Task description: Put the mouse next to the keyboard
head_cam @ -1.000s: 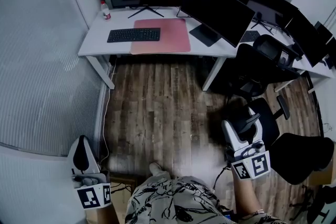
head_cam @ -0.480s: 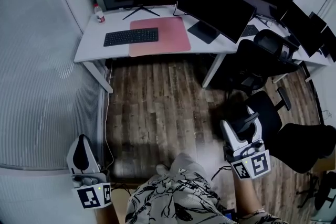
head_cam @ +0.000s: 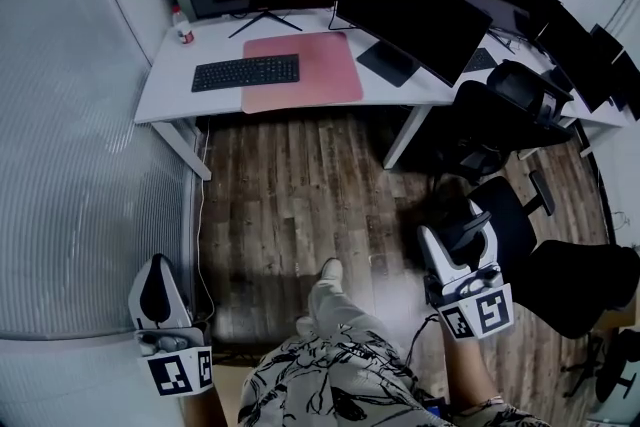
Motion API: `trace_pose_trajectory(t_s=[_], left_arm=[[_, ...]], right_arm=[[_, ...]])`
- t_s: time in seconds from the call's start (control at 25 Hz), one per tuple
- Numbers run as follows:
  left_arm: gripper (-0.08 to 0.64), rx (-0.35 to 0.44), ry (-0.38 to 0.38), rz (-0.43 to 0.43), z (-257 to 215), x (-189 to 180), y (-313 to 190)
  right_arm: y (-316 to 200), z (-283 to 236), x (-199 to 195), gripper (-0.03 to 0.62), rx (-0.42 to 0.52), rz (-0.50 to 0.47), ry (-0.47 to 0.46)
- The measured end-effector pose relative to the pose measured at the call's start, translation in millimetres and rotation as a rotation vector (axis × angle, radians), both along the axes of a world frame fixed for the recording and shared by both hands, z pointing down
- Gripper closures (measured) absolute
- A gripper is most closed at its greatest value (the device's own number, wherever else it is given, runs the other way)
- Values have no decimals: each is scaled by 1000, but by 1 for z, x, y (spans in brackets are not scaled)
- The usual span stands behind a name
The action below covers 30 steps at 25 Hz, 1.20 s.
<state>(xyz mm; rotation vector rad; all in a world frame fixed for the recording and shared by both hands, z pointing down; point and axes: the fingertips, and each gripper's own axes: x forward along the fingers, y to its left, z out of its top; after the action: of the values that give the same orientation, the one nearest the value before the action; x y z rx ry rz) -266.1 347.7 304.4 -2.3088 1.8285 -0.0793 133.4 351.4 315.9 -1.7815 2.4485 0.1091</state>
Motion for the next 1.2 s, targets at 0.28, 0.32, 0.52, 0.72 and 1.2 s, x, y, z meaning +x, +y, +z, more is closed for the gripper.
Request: trace_pose_trajectory(t_s=[0.28, 0.32, 0.52, 0.72, 1.2], left_arm=[[563, 7, -2, -9, -2, 6, -34], [563, 5, 0, -12, -1, 7, -39], [563, 1, 0, -18, 2, 14, -66], [563, -1, 1, -17, 5, 21, -98], [563, 11, 2, -20, 5, 52, -179]], right_arm=[[-37, -3, 7, 265, 9, -5, 3], [-43, -3, 8, 264, 8, -4, 2], [-72, 0, 16, 265, 5, -9, 5], [-105, 2, 22, 264, 1, -12, 5], [-191, 6, 49, 264, 10, -26, 2]])
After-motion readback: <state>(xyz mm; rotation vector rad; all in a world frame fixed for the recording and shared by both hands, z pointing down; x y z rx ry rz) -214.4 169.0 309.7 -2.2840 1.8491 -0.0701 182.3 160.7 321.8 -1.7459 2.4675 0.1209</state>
